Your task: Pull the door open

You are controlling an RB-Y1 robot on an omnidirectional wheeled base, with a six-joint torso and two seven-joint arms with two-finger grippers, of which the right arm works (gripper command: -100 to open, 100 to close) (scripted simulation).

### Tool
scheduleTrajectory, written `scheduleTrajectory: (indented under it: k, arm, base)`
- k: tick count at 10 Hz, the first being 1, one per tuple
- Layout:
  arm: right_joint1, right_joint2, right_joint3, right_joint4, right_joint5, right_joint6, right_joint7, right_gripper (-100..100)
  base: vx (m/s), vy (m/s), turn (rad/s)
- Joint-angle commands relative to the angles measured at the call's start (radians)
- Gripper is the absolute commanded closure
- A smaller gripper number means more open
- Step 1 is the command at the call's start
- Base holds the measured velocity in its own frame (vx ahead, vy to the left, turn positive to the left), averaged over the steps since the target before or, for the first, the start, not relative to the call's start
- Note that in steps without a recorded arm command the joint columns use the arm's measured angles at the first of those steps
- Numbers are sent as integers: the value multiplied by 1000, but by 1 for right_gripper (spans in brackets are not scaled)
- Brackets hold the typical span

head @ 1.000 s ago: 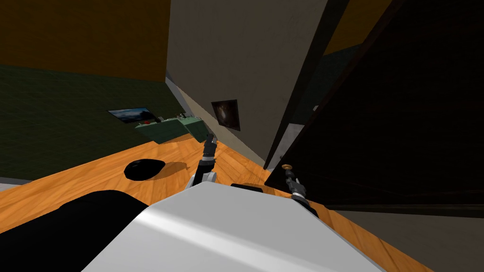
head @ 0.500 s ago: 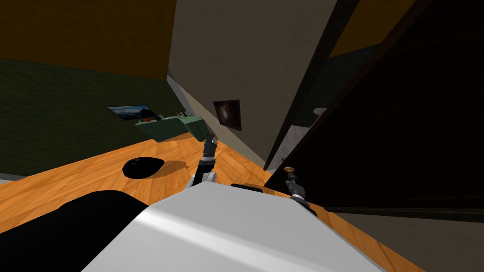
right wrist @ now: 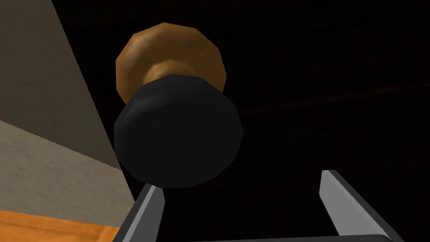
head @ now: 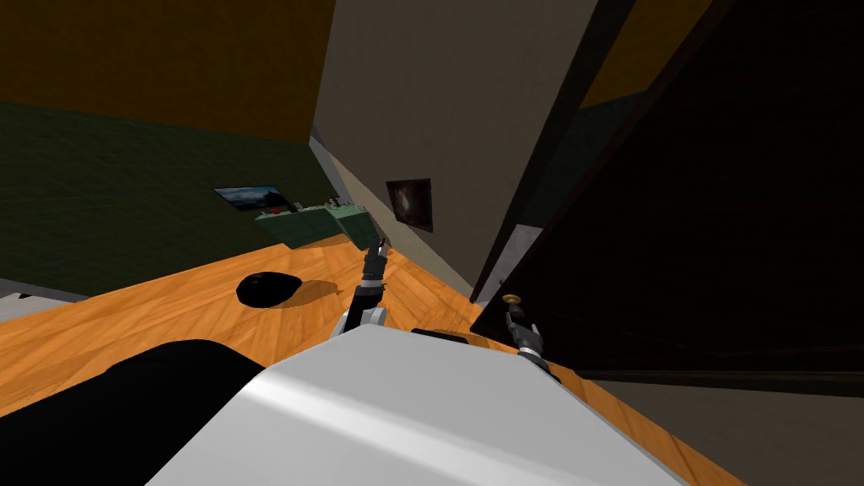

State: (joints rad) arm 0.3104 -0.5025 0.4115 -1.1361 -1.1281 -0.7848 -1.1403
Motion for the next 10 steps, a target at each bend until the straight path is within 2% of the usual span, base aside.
scheduleTrajectory:
  k: [1, 2, 3, 8, 9, 10]
  arm:
    - [-11, 15, 14, 2, 25, -35, -12, -100]
    - [-17, 23, 23, 11, 43, -58, -23, -100]
    - [-21, 28, 28, 16, 52, -70, -28, -100]
    - [-51, 68, 73, 62, 133, -177, -79, -100]
    - [-49, 63, 68, 61, 123, -164, -75, -100]
    - [-54, 50, 53, 80, 116, -168, -99, -100]
  base:
    - [-221, -54, 154]
    - [-236, -53, 143]
    - [-174, -55, 96]
    - [-176, -64, 139]
    - [-92, -30, 24]
    - [101, -4, 156]
